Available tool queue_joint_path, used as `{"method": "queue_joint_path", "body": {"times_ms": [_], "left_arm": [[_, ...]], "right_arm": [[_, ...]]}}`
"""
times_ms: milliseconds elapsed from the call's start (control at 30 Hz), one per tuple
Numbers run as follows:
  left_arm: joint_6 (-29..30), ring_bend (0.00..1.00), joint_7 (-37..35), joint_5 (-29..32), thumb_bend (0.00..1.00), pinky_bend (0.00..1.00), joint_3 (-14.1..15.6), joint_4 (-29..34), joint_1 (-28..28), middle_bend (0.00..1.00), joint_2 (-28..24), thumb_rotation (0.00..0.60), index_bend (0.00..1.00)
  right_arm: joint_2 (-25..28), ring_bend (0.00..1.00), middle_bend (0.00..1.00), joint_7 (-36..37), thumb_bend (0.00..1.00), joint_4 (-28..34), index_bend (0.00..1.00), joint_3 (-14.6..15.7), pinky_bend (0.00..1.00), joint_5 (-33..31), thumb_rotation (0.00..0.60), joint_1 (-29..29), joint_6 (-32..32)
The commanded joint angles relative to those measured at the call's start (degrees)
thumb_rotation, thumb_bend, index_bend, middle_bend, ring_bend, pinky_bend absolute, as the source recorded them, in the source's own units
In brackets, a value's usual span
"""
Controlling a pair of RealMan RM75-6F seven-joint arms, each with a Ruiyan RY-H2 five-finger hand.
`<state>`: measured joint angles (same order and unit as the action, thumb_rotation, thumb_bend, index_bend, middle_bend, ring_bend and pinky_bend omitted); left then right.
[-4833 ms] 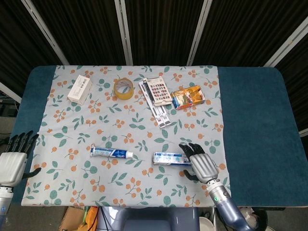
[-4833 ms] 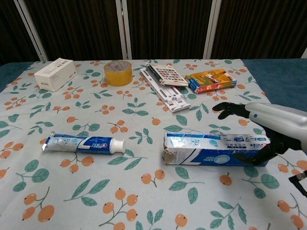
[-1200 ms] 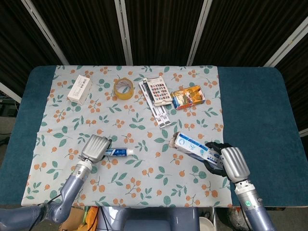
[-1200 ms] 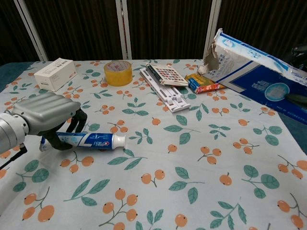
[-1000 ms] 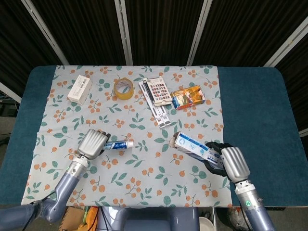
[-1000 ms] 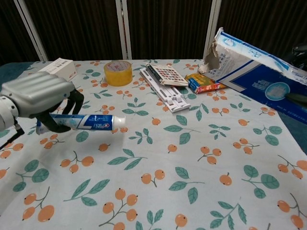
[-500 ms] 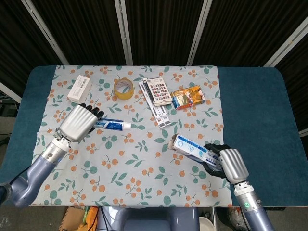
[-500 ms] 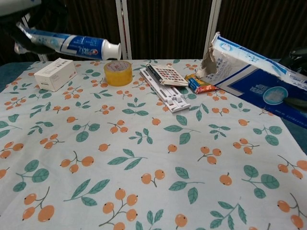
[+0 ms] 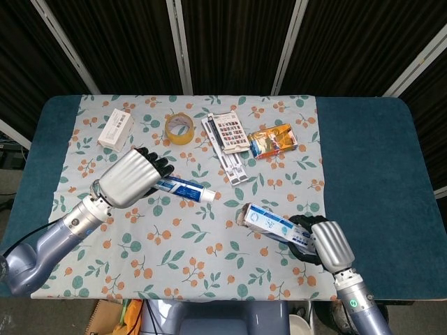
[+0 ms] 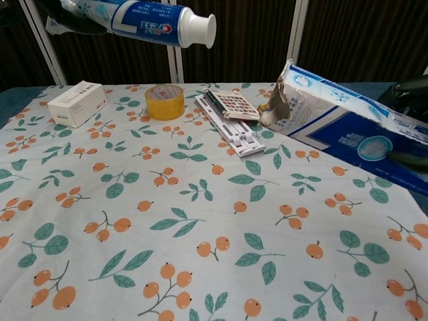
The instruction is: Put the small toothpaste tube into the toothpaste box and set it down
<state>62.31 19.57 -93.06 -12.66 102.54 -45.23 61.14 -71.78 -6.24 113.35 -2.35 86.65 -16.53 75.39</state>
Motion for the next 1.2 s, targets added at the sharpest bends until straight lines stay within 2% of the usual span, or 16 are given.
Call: {"method": "queue_joint_path", "body": {"times_ms": [33,300,700,1000,1200], "left_arm": [[-1.5,0.66,1.5,0.2,0.49,0.71,0.4,0.4,-1.0,0.74,1.4,0.600,0.72],[-4.4,0.66,6.5,2.5,0.49,0.71,0.3,0.6,-3.2,0.74,5.8,0.600,0.72],[-6.7,0.66,12.8,7.3,0.49,0.71,-1.8,-1.3,-6.8,0.74,11.5,0.600,0.72],[-6.0,0.66,14.1,9.2,0.49,0.71,-2.8,-2.1,-7.7,0.75,12.8,0.600,0.72],[-9.1,0.66,16.8,8.0,0.49,0.71,-2.7,-2.1,-10.4,0.74,11.7,0.600,0.72]], "right_arm": [[0.1,0.51,0.58,0.3,0.36,0.1,0.51,-0.1,0.43,-0.1,0.600,0.1,0.1],[0.8,0.51,0.58,1.6,0.36,1.1,0.51,-0.7,0.43,-0.7,0.600,0.1,0.0],[1.6,0.51,0.58,2.6,0.36,1.9,0.51,-0.8,0.43,-0.5,0.600,0.2,-0.2],[1.6,0.51,0.58,2.6,0.36,1.9,0.51,-0.5,0.43,-0.2,0.600,0.2,-0.5],[1.3,0.51,0.58,2.2,0.36,2.0,0.51,-0.3,0.43,0.1,0.600,0.2,-0.8]]}}
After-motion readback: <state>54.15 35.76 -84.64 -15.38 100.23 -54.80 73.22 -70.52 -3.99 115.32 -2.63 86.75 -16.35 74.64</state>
